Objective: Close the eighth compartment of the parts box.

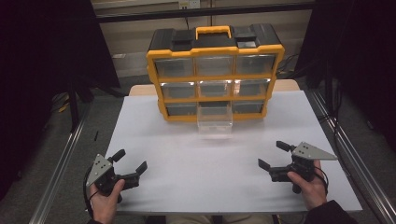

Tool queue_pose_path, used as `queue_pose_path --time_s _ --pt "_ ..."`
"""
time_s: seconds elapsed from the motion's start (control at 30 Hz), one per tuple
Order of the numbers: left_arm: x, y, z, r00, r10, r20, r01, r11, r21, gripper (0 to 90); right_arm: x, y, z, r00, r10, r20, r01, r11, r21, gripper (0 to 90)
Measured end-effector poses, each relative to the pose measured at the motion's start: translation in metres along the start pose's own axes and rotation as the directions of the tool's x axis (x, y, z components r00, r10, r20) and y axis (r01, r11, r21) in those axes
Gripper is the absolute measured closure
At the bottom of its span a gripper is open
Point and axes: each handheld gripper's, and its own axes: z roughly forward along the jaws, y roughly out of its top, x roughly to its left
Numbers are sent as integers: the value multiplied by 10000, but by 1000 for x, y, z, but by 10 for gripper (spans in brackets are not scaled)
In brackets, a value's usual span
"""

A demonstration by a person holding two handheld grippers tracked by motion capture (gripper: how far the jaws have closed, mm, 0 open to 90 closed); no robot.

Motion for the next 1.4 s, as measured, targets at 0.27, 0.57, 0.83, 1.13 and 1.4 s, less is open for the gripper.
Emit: queue_pose_path --time_s 0.27,0.57,0.83,1.13,1.4 --pt "0 0 1 10000 39 51 -40 9999 113 33 6 2 5 9998 35 -191 -35 10000 -15 12" --pt "-2 1 1 10000 57 58 -58 9999 163 35 18 5 16 9980 15 -633 -6 9999 140 12" --pt "-2 1 1 10000 6 13 -6 9999 150 36 25 8 24 9972 84 -744 -72 9998 173 15" --pt "-2 2 0 10000 35 63 -36 9999 145 36 38 13 39 9941 -110 -1077 132 9997 203 13" --pt "-2 2 -1 10000 52 58 -53 9998 192 36 46 17 50 9900 -241 -1388 276 9993 233 17"
